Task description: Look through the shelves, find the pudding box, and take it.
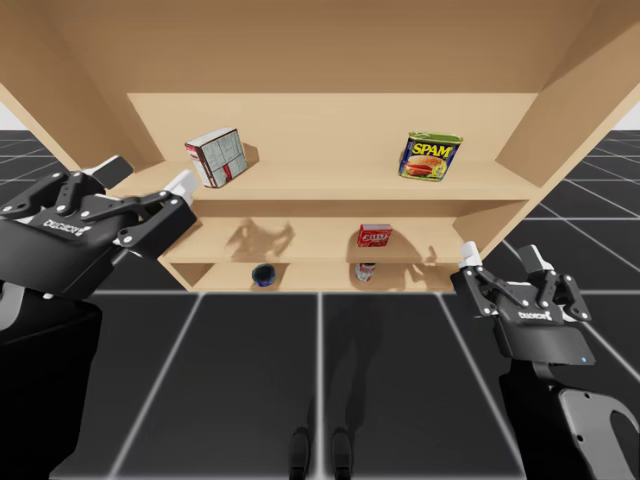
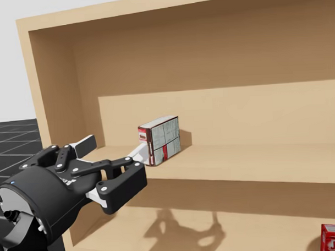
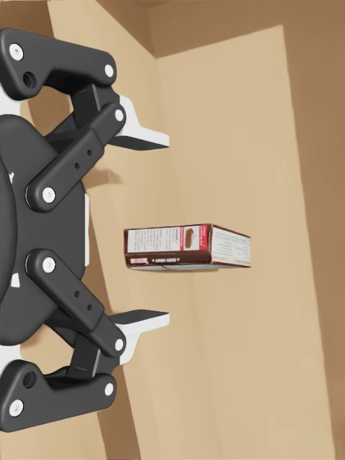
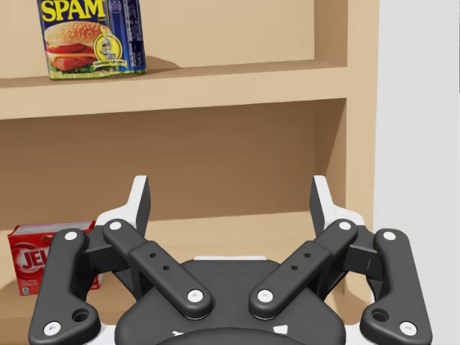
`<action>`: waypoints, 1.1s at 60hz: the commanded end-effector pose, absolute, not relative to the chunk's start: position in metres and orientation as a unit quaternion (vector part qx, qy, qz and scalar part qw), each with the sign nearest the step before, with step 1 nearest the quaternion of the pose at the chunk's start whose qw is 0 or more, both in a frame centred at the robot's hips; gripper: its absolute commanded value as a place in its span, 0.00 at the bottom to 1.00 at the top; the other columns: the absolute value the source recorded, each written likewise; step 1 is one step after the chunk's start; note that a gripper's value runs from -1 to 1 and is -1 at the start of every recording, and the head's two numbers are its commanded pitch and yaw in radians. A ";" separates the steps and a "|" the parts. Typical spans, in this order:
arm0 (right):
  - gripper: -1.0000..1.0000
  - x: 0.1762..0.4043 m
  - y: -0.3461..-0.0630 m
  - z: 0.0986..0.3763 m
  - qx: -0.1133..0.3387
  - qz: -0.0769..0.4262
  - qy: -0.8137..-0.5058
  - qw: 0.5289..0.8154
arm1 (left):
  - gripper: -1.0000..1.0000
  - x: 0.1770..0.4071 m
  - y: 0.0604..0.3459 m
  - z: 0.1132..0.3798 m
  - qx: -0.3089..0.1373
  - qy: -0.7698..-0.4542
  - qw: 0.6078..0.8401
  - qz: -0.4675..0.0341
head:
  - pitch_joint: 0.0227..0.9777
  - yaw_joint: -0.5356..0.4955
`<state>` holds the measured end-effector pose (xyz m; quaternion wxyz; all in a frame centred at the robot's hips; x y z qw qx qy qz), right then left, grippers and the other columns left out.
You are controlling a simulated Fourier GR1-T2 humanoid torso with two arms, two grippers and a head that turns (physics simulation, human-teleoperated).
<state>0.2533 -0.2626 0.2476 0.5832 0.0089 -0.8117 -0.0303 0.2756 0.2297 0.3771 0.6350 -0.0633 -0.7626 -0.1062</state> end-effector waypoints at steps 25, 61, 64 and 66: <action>0.00 0.255 -0.264 0.246 -0.003 -0.027 -0.814 0.581 | 0.00 0.348 0.211 0.375 -0.058 -0.656 0.745 -0.106 | 0.23 0.78; 0.00 0.255 -0.266 0.246 -0.004 -0.029 -0.814 0.580 | 0.34 0.384 0.197 0.364 -0.046 -0.666 0.738 -0.097 | 0.24 0.77; 0.00 0.255 -0.266 0.246 -0.004 -0.029 -0.814 0.580 | 0.85 0.384 0.196 0.364 -0.045 -0.668 0.736 -0.098 | 0.24 0.77; 0.00 0.255 -0.267 0.246 -0.004 -0.029 -0.814 0.580 | 0.95 0.382 0.196 0.365 -0.042 -0.671 0.733 -0.100 | 0.24 0.77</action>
